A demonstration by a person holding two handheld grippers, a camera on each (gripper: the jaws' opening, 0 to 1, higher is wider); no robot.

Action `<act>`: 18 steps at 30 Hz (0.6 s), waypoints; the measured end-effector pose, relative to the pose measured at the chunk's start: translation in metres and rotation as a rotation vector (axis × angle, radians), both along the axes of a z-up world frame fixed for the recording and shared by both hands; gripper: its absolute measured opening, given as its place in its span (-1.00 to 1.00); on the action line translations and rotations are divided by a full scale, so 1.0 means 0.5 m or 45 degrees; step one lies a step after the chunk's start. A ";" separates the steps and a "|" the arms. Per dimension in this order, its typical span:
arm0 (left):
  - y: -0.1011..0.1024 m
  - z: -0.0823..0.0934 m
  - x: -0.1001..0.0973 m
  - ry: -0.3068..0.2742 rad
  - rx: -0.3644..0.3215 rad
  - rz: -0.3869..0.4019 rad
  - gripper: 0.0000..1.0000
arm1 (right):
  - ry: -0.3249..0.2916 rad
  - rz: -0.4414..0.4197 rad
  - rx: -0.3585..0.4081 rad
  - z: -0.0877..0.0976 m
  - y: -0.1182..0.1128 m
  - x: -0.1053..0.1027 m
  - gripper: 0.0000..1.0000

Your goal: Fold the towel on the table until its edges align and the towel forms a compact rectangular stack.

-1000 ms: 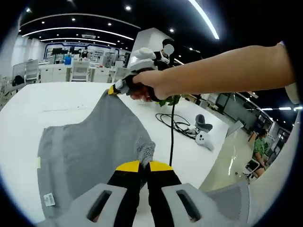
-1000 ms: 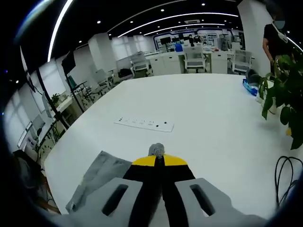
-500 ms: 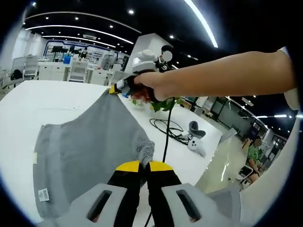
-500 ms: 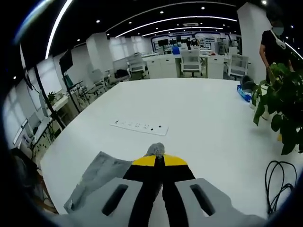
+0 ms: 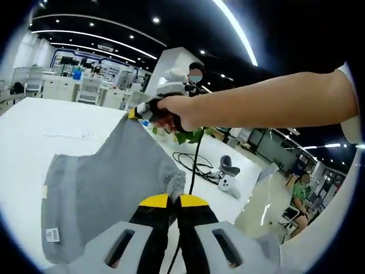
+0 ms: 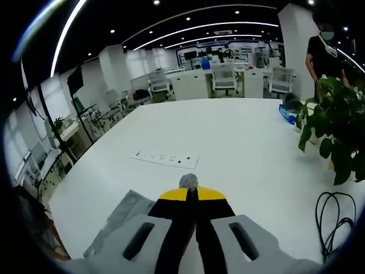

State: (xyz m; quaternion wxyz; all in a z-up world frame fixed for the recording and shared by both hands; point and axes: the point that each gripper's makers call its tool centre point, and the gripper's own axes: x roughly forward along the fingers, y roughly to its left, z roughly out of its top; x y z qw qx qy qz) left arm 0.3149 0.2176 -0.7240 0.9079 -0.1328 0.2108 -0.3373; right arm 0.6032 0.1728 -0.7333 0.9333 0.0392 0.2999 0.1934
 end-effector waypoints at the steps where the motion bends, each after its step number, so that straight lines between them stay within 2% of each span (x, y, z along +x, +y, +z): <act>1: 0.018 -0.001 0.004 0.006 -0.012 0.041 -0.92 | 0.001 0.004 0.004 0.000 0.008 0.002 -0.99; 11: 0.121 -0.031 0.013 0.050 -0.007 0.183 -0.92 | 0.010 0.119 0.028 -0.016 0.125 0.014 -0.99; 18: 0.159 -0.059 0.012 0.084 -0.022 0.258 -0.91 | 0.028 0.184 0.034 -0.046 0.188 0.017 -0.99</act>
